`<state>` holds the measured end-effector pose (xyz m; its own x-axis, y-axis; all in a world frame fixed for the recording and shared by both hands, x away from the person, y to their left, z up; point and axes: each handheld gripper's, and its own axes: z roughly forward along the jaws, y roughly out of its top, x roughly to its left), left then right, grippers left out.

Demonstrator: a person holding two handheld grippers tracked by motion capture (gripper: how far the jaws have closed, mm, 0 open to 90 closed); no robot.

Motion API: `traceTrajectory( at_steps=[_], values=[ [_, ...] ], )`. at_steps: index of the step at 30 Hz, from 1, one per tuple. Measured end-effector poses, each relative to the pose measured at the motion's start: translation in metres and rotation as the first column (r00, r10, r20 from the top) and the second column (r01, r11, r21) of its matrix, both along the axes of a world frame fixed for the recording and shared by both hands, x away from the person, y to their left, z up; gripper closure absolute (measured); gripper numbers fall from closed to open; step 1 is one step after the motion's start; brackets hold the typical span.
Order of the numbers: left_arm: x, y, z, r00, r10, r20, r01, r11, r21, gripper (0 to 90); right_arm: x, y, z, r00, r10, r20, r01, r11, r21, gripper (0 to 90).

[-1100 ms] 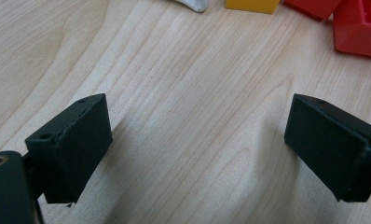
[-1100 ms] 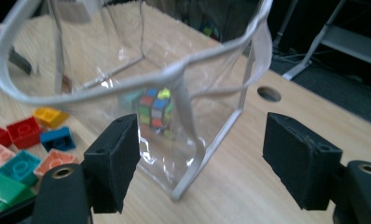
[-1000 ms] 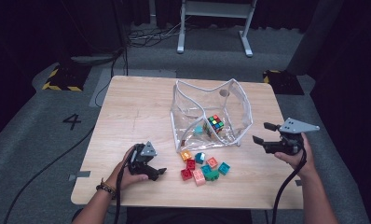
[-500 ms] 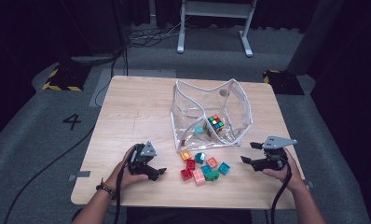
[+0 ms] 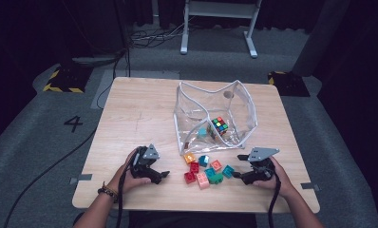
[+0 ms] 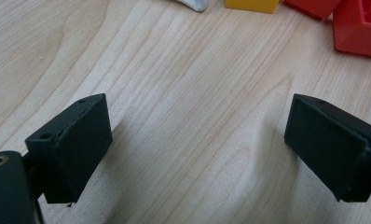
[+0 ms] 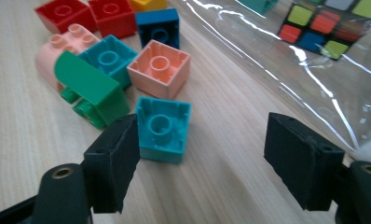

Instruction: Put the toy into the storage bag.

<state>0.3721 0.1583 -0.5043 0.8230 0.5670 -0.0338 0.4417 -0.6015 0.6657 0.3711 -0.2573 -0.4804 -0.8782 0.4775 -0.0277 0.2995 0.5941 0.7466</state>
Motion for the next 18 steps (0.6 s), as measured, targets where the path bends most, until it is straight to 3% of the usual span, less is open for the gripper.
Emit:
traceTrajectory(
  at_steps=[5, 8, 13, 18],
  values=[
    [0.0, 0.0, 0.0, 1.0, 0.0, 0.0, 0.0, 1.0, 0.0, 7.5, -0.001, 0.007, -0.005, 0.9996, 0.02, -0.021, -0.02, 1.0, 0.002, 27.5],
    [0.0, 0.0, 0.0, 1.0, 0.002, -0.001, -0.002, 1.0, -0.002, 7.5, -0.001, 0.017, -0.011, 0.9984, 0.049, -0.029, -0.05, 0.998, -0.034, 27.5],
    [0.0, 0.0, 0.0, 1.0, 0.002, -0.001, -0.002, 1.0, -0.002, 7.6, -0.001, 0.025, -0.017, 0.9978, 0.059, -0.03, -0.061, 0.997, -0.053, 28.8],
    [0.0, 0.0, 0.0, 1.0, 0.002, 0.0, -0.002, 1.0, -0.002, 7.6, 0.0, 0.024, -0.018, 0.9982, 0.047, -0.037, -0.048, 0.999, -0.016, 45.6]
  ],
)
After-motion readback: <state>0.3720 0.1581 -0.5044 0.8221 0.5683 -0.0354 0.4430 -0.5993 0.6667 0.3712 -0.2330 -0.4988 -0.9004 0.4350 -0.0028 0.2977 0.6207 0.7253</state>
